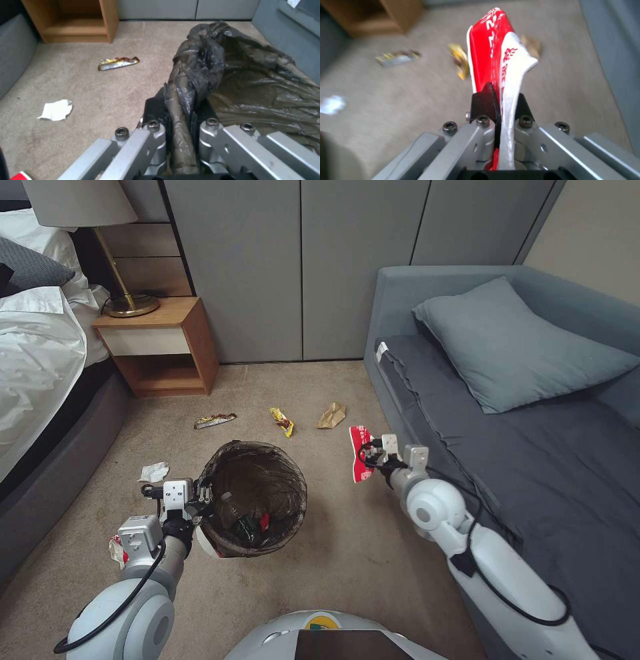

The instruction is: Pick up the trash bin, then pick up the garbage from the floor and place it into the trash bin.

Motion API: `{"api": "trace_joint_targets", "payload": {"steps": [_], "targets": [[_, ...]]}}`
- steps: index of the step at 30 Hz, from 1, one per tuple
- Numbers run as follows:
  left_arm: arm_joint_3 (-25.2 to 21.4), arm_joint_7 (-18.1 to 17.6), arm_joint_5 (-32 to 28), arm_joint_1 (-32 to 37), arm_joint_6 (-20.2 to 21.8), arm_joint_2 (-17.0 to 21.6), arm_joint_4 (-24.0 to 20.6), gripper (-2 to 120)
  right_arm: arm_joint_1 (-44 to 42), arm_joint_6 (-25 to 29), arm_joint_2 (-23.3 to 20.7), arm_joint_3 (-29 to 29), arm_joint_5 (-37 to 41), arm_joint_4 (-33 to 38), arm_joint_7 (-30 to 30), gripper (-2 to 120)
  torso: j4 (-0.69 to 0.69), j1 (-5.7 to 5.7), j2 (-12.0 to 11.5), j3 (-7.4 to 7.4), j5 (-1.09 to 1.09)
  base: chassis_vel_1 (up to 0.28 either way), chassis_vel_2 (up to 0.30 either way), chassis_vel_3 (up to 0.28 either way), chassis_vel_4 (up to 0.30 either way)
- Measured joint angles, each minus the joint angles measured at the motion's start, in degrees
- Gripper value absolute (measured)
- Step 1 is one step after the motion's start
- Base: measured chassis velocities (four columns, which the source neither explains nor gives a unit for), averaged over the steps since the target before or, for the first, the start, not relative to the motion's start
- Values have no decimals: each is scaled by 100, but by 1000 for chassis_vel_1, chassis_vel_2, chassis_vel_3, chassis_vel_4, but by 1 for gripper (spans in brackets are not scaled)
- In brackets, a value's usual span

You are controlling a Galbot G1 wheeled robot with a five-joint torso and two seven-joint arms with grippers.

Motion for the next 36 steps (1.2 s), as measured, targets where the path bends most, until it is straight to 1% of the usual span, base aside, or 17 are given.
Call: {"api": "trace_joint_targets", "payload": {"steps": [3,4,6,9,10,12,20,23,24,27,28,31,32,34,36], "targets": [[0,-2,1,13,8,-4,0,7,-5,-58,-135,122,153,358,-113,0,0,0,0,0,0,0,0,0,0],[2,-4,0,28,11,-7,-1,7,-3,-71,-247,208,181,609,-294,0,-1,0,0,0,0,0,0,0,0],[5,-6,-1,38,11,-8,-1,7,4,-66,-300,239,178,719,-399,0,-2,0,0,0,0,0,0,0,0],[27,-16,-6,68,16,-11,-2,7,82,-44,-452,297,254,1171,-776,0,-1,0,0,0,-1,0,0,0,0],[27,-16,-6,68,16,-11,-2,7,82,-44,-452,297,254,1171,-776,0,-1,0,0,0,-1,0,0,0,0],[53,-25,-17,89,33,-6,-4,7,189,-38,-507,225,378,1420,-974,0,-1,0,0,0,-1,0,0,0,0],[70,-37,-40,108,49,15,-4,7,522,-34,-537,-70,401,1669,-1271,0,0,0,0,0,-1,0,0,0,0],[89,-53,-61,72,62,43,-4,7,836,-37,-529,-391,416,1684,-1517,0,-1,0,0,0,-1,0,0,0,0],[89,-53,-61,72,62,43,-4,7,836,-37,-529,-391,416,1684,-1517,0,-1,0,0,0,-1,0,0,0,0],[125,-61,-67,62,71,31,-5,7,1169,6,-520,-933,379,1587,-1668,0,-1,0,0,0,-2,0,0,0,0],[125,-61,-67,62,71,31,-5,7,1169,6,-520,-933,379,1587,-1668,0,-1,0,0,0,-2,0,0,0,0],[129,-64,-67,41,72,20,-5,7,1500,37,-477,-1457,283,1483,-1682,0,-1,0,0,1,-2,0,0,0,0],[129,-64,-67,41,72,20,-5,7,1500,37,-477,-1457,283,1483,-1682,0,-1,0,0,1,-2,0,0,0,0],[120,-65,-73,23,77,19,-5,7,1736,-9,-436,-1805,282,1421,-1619,0,0,0,0,1,-2,0,0,0,0],[119,-65,-76,17,79,19,-5,7,1805,-23,-431,-1917,280,1389,-1598,0,0,0,0,0,-2,0,0,0,0]]}}
